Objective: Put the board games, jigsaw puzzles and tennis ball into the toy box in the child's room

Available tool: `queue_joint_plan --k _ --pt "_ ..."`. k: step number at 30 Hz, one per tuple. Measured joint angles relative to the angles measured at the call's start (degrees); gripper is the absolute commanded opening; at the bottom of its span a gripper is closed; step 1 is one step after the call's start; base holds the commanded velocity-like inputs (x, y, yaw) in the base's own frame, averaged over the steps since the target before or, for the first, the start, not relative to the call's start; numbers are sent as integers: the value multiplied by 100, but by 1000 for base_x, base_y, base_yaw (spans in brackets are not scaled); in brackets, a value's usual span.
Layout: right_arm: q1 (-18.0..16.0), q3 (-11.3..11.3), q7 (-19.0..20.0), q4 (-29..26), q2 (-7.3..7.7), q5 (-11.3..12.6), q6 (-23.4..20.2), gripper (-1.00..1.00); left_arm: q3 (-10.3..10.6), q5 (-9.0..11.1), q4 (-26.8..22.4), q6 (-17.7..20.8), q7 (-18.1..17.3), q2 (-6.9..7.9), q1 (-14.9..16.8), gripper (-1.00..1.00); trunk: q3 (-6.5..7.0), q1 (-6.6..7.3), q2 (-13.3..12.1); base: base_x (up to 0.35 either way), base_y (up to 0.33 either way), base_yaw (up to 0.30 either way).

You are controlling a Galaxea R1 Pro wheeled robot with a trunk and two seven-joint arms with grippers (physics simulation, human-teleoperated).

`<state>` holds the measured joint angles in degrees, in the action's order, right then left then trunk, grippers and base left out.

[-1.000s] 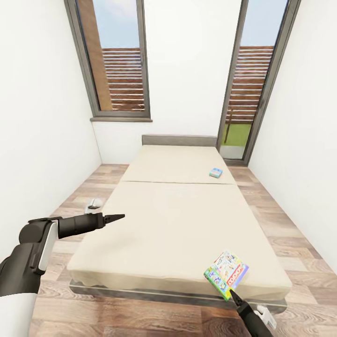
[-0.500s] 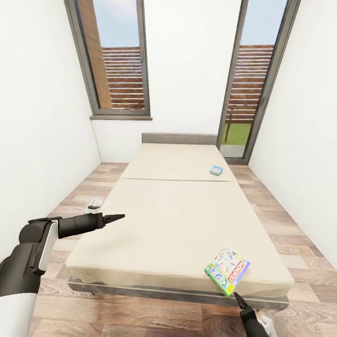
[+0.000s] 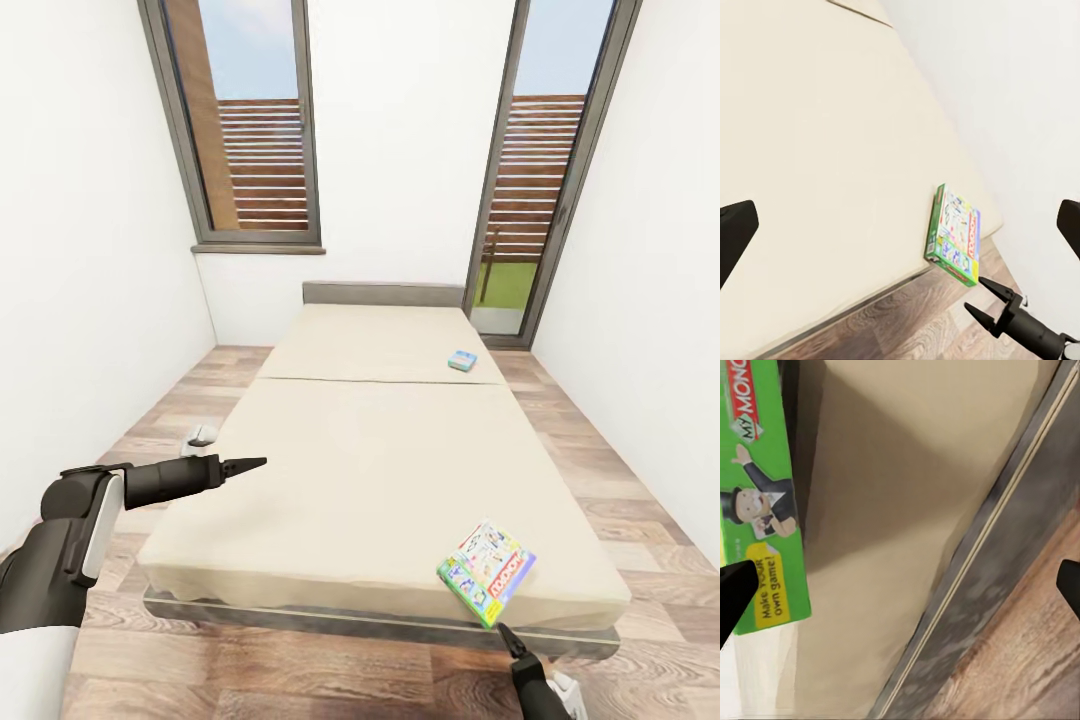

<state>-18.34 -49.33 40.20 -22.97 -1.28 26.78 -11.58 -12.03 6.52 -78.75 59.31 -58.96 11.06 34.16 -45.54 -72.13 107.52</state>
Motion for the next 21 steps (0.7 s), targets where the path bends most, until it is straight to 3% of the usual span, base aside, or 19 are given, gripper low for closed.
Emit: queue_joint_plan --k 14,16,18,21 --pt "0 85 282 0 -34 -15 -61 100 -7 3 -2 0 -8 5 0 100 0 0 0 0 0 0" --pt "0 79 522 5 -21 -11 -159 100 -7 4 -2 0 -8 7 0 100 0 0 0 0 0 0" --pt "0 76 1024 7 -4 -17 -303 100 -7 4 -1 0 -8 6 0 100 0 0 0 0 0 0" --pt "0 73 1304 7 10 -23 -364 100 -7 5 0 3 -8 3 0 100 0 0 0 0 0 0"
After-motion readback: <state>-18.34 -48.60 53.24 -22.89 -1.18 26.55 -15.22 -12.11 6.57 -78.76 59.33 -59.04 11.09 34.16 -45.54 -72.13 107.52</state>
